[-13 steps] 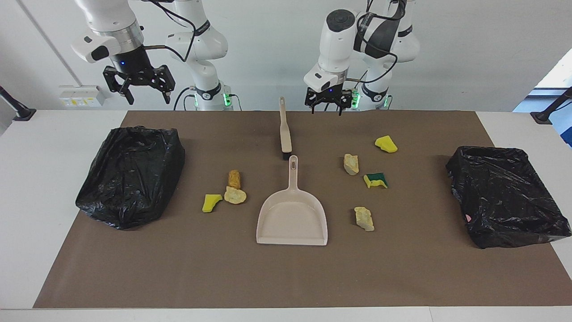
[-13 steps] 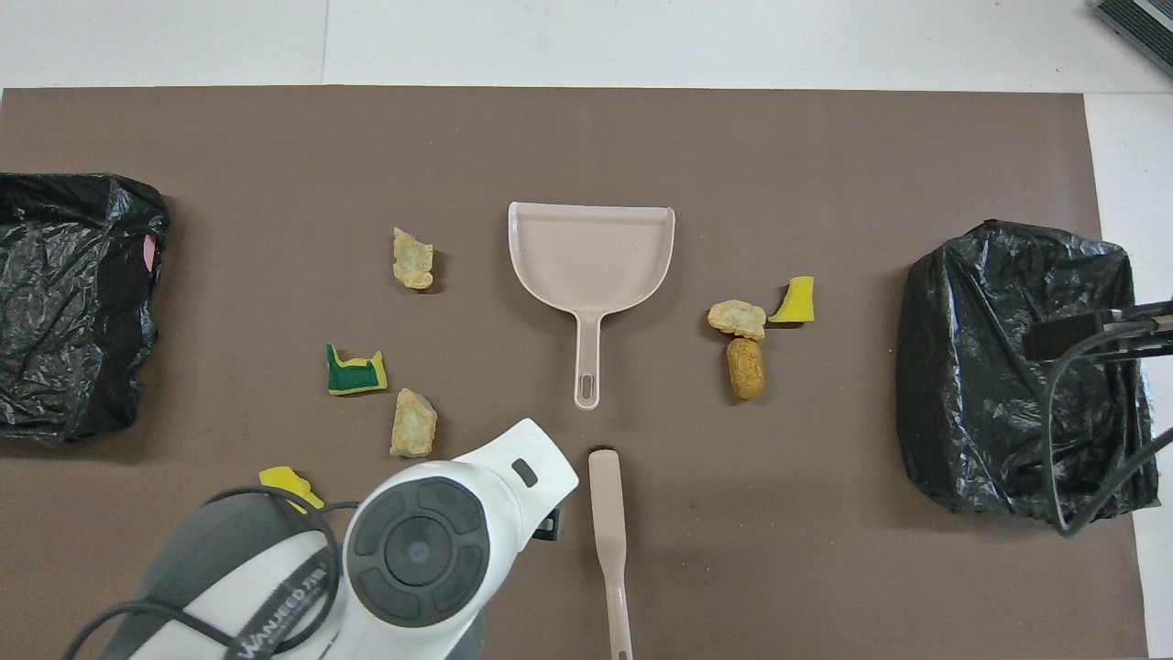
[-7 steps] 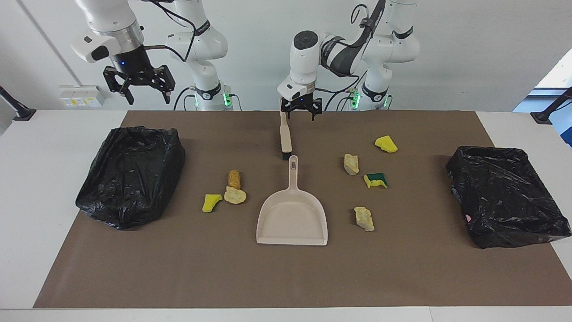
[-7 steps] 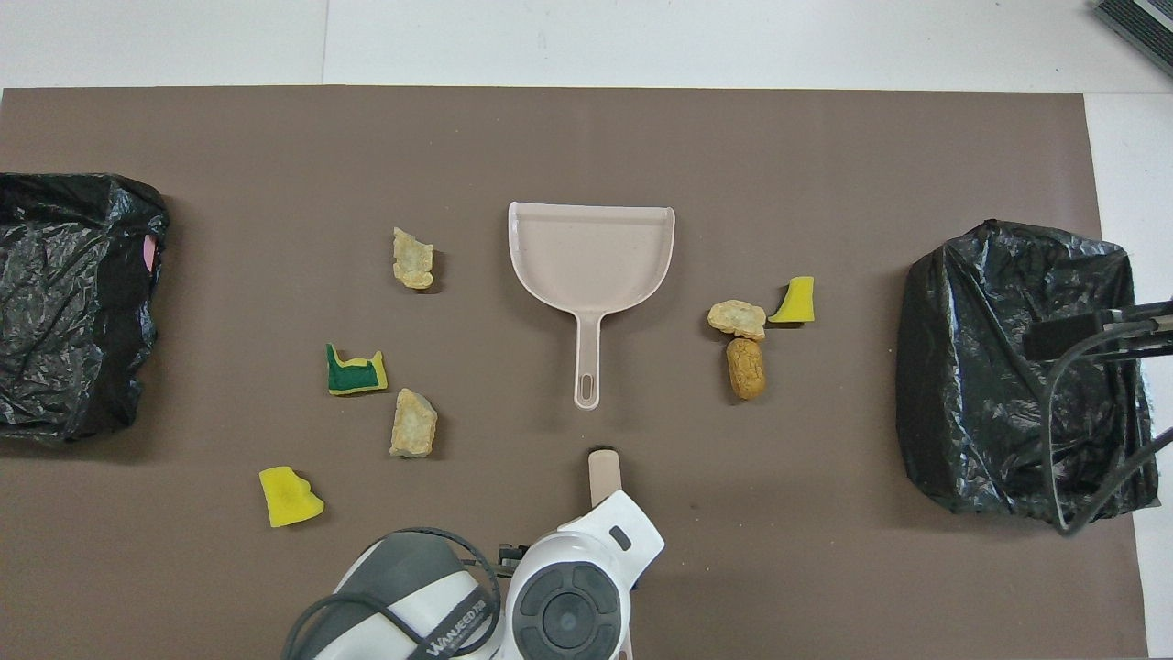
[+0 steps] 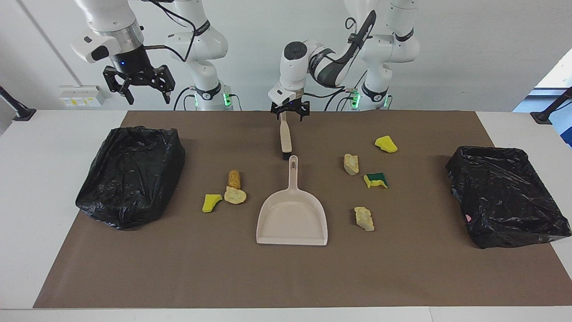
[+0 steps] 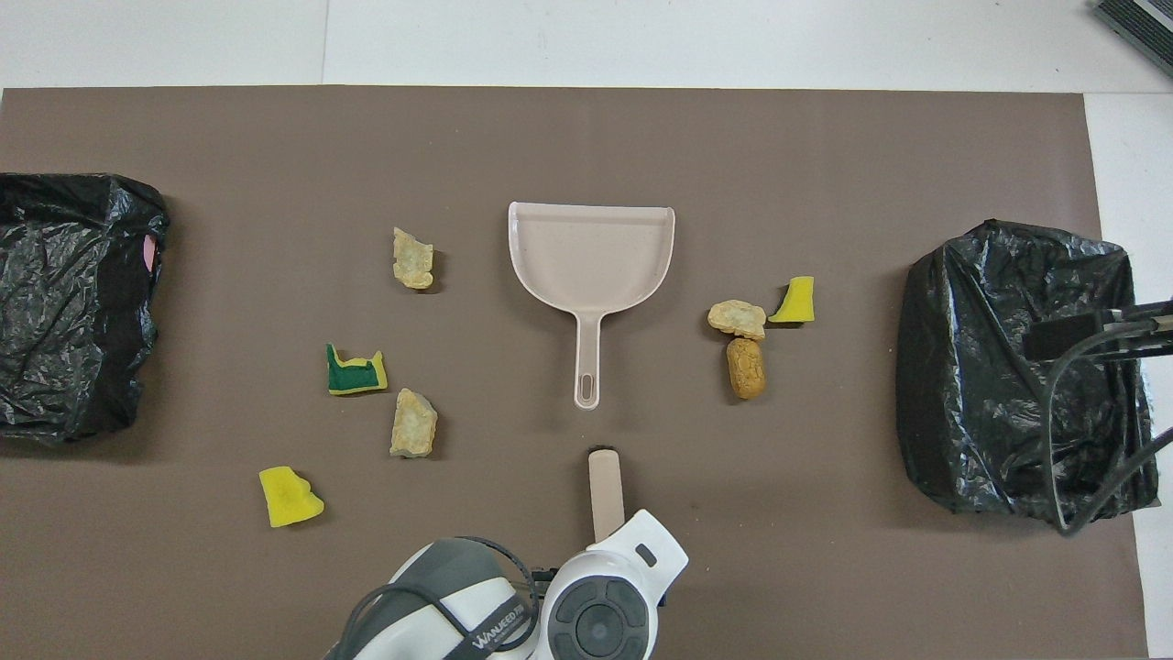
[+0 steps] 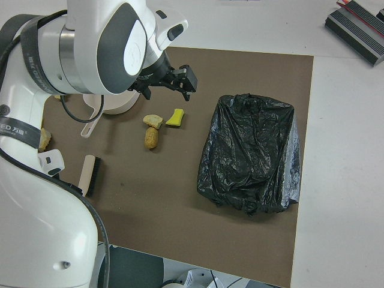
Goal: Sweep and dump trash in bin
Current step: 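Grasp the beige brush handle with the left gripper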
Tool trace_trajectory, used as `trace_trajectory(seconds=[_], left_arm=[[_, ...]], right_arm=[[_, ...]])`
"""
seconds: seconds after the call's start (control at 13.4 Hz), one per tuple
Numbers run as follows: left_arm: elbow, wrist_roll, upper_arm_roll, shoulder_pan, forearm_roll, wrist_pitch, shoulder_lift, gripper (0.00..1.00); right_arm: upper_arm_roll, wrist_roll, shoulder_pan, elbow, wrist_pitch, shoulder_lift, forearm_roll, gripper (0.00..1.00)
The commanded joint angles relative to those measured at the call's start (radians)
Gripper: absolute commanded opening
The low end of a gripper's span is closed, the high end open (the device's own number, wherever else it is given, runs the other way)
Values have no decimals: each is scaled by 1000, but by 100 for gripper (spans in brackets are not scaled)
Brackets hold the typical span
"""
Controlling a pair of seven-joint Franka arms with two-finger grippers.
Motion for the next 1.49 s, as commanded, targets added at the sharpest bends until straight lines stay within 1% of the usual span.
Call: trace_trajectory(seconds=[0.0, 0.37, 0.52, 0.6, 0.67, 0.82, 0.89, 1.04, 1.19, 1.27, 1.34, 1.41], left_arm=[[-14, -42, -12, -46, -10, 19, 3, 100], [-17, -87, -18, -54, -10, 21, 16, 100], [-17, -94, -18, -54, -10, 22, 38, 100], [-17, -99, -18, -56, -10, 24, 38, 96], [-17, -98, -17, -56, -10, 24, 38, 86], [-17, -91, -17, -54, -8, 21, 38, 43], [-17, -88, -17, -54, -8, 19, 41, 27], [-16, -87, -15, -50, -8, 16, 41, 22], [-11, -85, -15, -41, -7, 2, 41, 9], [-11, -85, -15, -39, -7, -1, 41, 8], [-11, -85, -14, -36, -5, -4, 36, 6], [-5, -81, -12, -31, -2, -28, 29, 4]], right_arm=[[4, -9, -13, -6, 11, -3, 22, 100], [6, -17, -13, 0, 2, -5, 21, 100], [8, -17, -12, 0, 2, -6, 22, 100], [6, -35, -13, -7, -4, -11, 25, 100], [4, -40, -12, -24, -1, -20, 25, 100], [8, -31, 1, -32, 14, -8, 25, 100], [11, -29, 5, -35, 23, 9, 25, 100], [15, -29, 7, -50, 70, 32, 43, 100], [21, -38, 8, -84, 94, 30, 96, 100], [38, -26, 33, -102, 119, 35, 97, 100], [38, -6, 54, -101, 165, 44, 97, 100], [41, 30, 59, -99, 172, 67, 96, 100]])
